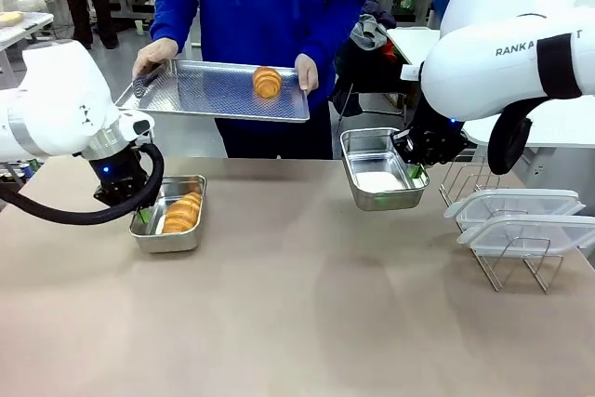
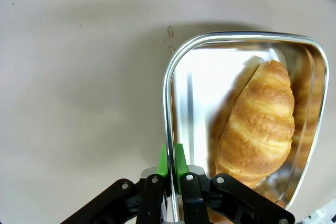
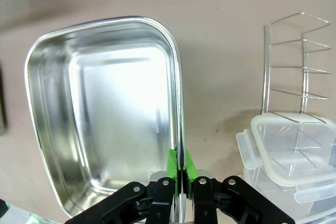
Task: Place the bread in airtight containers.
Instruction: Once an object is inside an Airtight Container , place the container in the center of the table.
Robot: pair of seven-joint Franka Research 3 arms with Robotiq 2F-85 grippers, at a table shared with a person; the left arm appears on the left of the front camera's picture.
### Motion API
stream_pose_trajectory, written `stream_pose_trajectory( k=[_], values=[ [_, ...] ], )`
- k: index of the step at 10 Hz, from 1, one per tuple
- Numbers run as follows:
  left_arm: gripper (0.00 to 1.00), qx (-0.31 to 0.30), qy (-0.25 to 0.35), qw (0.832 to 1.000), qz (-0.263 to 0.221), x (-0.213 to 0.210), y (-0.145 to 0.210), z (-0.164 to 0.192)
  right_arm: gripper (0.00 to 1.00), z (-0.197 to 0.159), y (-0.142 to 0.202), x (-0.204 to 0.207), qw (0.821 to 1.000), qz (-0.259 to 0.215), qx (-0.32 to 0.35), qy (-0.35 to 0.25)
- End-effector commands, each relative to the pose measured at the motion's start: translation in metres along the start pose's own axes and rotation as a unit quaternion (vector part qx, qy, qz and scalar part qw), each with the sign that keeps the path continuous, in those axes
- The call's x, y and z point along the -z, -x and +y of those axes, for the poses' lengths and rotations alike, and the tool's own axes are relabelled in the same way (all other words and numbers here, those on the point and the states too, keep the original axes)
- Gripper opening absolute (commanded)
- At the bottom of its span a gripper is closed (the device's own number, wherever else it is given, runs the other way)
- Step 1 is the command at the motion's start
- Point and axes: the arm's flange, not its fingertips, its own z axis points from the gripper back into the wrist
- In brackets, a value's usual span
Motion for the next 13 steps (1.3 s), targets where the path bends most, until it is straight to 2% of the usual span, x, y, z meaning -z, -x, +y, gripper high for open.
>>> stream_pose_trajectory(
  k=[1, 4, 5, 6, 7, 8, 9, 11, 13],
  values=[
    [0.04, -0.009, 0.008, 1.0, -0.002, 0.003, -0.001, -0.007, 0.0, 0.0, -0.001, -0.003, 1.0, -0.004, 0.008, 0.003],
    [0.04, -0.002, 0.002, 1.0, 0.006, 0.01, -0.003, -0.011, 0.0, 0.0, -0.001, -0.003, 1.0, -0.004, 0.008, 0.003],
    [0.59, 0.001, -0.008, 1.0, 0.008, 0.008, -0.002, -0.011, 0.0, 0.0, -0.001, -0.003, 1.0, -0.004, 0.008, 0.003],
    [0.59, 0.002, -0.006, 1.0, 0.007, 0.003, -0.001, -0.01, 0.0, 0.0, -0.001, -0.003, 1.0, -0.004, 0.008, 0.003],
    [1.0, 0.004, -0.005, 1.0, 0.001, -0.003, 0.001, -0.011, 0.0, 0.0, -0.001, -0.003, 1.0, -0.004, 0.008, 0.003],
    [0.64, 0.014, 0.001, 1.0, -0.009, -0.017, 0.005, -0.01, 0.0, 0.0, -0.001, -0.003, 1.0, -0.004, 0.008, 0.003],
    [1.0, 0.025, 0.01, 0.999, -0.025, -0.037, 0.009, -0.004, 0.0, 0.0, -0.001, -0.003, 1.0, -0.004, 0.008, 0.003],
    [1.0, 0.106, 0.055, 0.992, -0.031, -0.086, 0.024, 0.013, 0.0, 0.0, -0.001, -0.003, 1.0, -0.004, 0.008, 0.003],
    [1.0, 0.229, 0.097, 0.968, -0.032, -0.138, 0.042, 0.043, 0.0, 0.0, -0.001, -0.003, 1.0, -0.004, 0.008, 0.003]
  ],
)
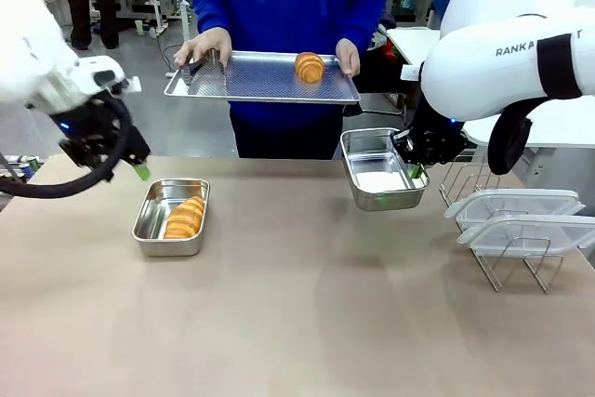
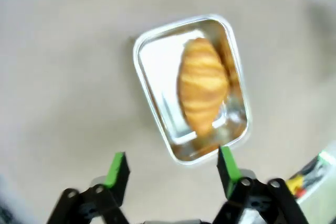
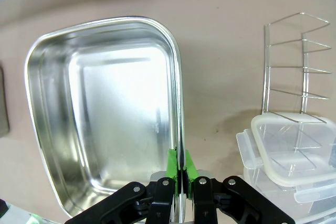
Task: Place the bread in airtight containers.
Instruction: Once an object is inside an Airtight Container , place the container in the center of the table.
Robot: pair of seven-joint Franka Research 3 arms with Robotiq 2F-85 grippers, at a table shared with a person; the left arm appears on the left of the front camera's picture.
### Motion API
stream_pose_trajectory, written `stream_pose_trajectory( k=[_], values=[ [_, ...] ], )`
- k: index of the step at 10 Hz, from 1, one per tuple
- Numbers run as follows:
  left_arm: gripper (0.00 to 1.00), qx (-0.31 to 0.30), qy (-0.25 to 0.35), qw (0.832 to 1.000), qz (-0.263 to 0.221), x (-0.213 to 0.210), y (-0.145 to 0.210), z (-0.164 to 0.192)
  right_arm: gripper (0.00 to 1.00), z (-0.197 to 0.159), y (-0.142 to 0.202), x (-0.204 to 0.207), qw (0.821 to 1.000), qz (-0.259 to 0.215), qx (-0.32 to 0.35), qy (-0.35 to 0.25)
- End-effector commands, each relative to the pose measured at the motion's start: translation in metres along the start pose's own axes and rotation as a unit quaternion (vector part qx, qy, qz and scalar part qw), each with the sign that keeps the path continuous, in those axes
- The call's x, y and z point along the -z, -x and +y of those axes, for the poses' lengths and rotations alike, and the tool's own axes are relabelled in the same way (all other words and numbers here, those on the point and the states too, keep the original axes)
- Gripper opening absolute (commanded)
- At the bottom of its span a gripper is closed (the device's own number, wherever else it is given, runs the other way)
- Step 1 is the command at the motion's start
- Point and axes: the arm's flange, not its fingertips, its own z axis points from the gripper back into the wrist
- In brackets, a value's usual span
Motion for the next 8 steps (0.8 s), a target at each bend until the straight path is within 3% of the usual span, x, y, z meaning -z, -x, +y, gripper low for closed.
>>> stream_pose_trajectory(
  k=[1, 4, 8],
  values=[
    [1.0, 0.156, 0.082, 0.984, 0.002, -0.048, 0.037, 0.04, 0.0, 0.0, -0.001, -0.003, 1.0, -0.004, 0.008, 0.003],
    [1.0, 0.33, 0.107, 0.934, -0.085, -0.102, 0.094, 0.104, 0.0, 0.0, -0.001, -0.003, 1.0, -0.004, 0.008, 0.003],
    [1.0, 0.418, 0.127, 0.882, -0.175, -0.103, 0.142, 0.147, 0.0, 0.0, -0.001, -0.003, 1.0, -0.004, 0.008, 0.003]
  ],
)
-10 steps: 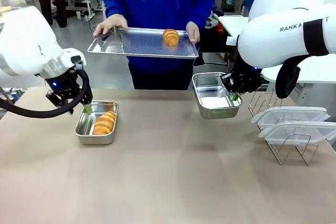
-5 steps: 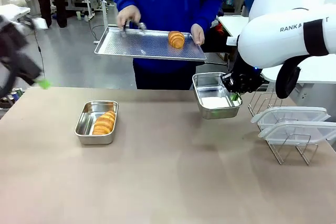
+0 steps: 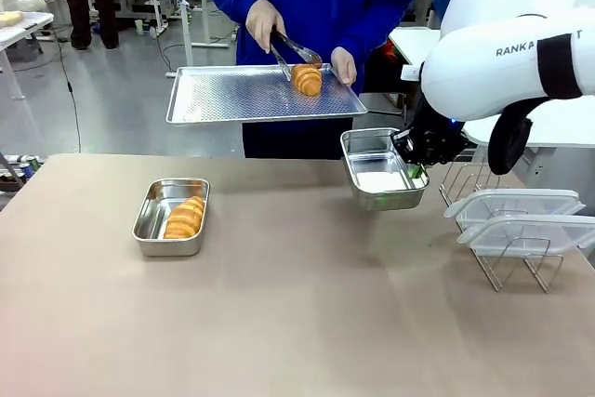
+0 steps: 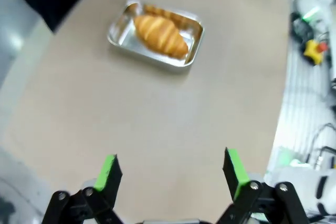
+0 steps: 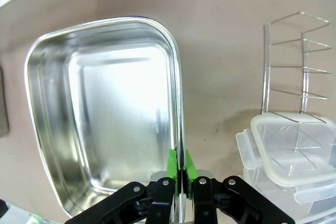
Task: Place the bread in airtight containers.
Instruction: Once an object is inside an Airtight Container , place the container in the center of the table.
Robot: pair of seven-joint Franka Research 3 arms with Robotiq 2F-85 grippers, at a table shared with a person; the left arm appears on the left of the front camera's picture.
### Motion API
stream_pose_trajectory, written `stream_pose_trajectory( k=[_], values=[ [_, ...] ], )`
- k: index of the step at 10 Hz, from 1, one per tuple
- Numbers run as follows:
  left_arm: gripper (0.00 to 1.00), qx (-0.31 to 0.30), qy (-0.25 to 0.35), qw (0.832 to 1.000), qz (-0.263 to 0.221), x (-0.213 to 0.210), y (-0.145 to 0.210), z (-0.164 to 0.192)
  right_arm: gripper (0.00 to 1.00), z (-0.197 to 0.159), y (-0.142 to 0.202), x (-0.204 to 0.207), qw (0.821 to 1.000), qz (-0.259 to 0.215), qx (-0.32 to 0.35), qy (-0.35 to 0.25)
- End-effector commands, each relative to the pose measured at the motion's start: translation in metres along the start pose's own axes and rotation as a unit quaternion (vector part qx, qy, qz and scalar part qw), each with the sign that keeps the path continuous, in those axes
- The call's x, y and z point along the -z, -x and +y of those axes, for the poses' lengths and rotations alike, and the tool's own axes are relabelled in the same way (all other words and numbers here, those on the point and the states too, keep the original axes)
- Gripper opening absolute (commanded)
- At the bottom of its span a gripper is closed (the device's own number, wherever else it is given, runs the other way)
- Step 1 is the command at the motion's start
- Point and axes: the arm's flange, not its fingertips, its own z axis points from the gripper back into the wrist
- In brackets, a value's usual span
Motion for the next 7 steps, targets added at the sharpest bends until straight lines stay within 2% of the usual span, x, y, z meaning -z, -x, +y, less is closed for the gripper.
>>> stream_pose_trajectory(
  k=[1, 4, 7],
  values=[
    [1.0, 0.028, 0.014, 0.998, -0.063, 0.0039, 0.0127, 0.0023, 0.0, 0.0005, -0.0006, -0.0036, 1.0, -0.004, 0.008, 0.003],
    [1.0, 0.072, 0.002, 0.989, -0.129, 0.003, 0.0223, 0.0025, 0.0, 0.0005, -0.0006, -0.0036, 1.0, -0.004, 0.008, 0.003],
    [1.0, 0.03, 0.009, 0.986, -0.165, -0.0027, 0.0198, 0.0064, 0.0, 0.0005, -0.0006, -0.0036, 1.0, -0.004, 0.008, 0.003]
  ],
)
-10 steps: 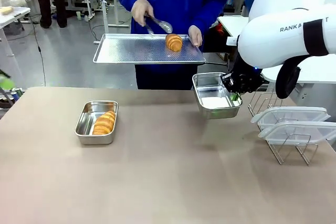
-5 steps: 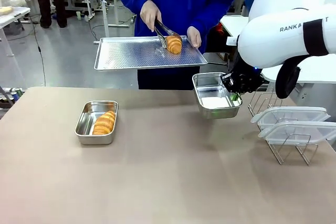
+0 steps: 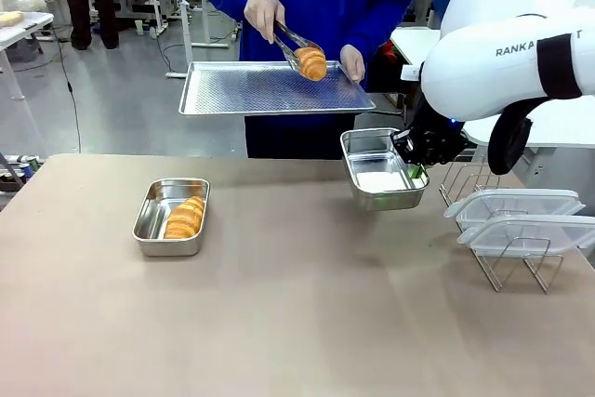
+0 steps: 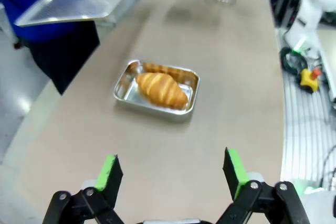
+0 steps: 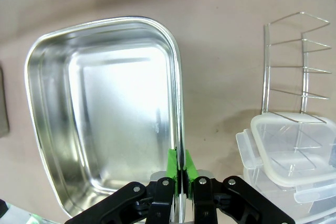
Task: Place the bread in airtight containers.
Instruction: Once an object is inside an Airtight Container , place the container in the center of the table.
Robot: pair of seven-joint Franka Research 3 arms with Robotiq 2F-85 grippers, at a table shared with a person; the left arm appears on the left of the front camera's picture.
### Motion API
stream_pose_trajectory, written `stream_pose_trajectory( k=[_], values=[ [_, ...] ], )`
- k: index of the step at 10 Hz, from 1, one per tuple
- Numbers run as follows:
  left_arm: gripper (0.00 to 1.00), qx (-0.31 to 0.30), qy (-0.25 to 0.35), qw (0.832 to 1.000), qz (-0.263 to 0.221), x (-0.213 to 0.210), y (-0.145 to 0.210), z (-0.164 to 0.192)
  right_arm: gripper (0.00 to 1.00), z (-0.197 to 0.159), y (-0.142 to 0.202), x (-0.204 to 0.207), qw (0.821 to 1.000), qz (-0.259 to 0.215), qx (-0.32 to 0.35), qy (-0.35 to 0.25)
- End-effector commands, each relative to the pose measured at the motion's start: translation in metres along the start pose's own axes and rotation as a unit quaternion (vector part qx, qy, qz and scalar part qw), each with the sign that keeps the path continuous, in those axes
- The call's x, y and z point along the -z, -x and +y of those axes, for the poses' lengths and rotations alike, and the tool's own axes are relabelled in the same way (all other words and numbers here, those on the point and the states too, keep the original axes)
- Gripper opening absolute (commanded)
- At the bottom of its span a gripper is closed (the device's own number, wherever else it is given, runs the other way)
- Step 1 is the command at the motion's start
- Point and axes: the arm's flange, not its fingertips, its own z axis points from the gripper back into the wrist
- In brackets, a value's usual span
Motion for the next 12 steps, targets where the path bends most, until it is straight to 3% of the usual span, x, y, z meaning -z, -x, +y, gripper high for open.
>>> stream_pose_trajectory(
  k=[1, 12],
  values=[
    [1.0, 0.009, -0.003, 1.0, 0.014, 0.0007, -0.0012, -0.0008, 0.0, 0.0005, -0.0006, -0.0035, 1.0, -0.004, 0.008, 0.003],
    [1.0, 0.009, -0.003, 1.0, 0.014, 0.0007, -0.0012, -0.0008, 0.0, 0.0005, -0.0006, -0.0035, 1.0, -0.004, 0.008, 0.003]
  ],
)
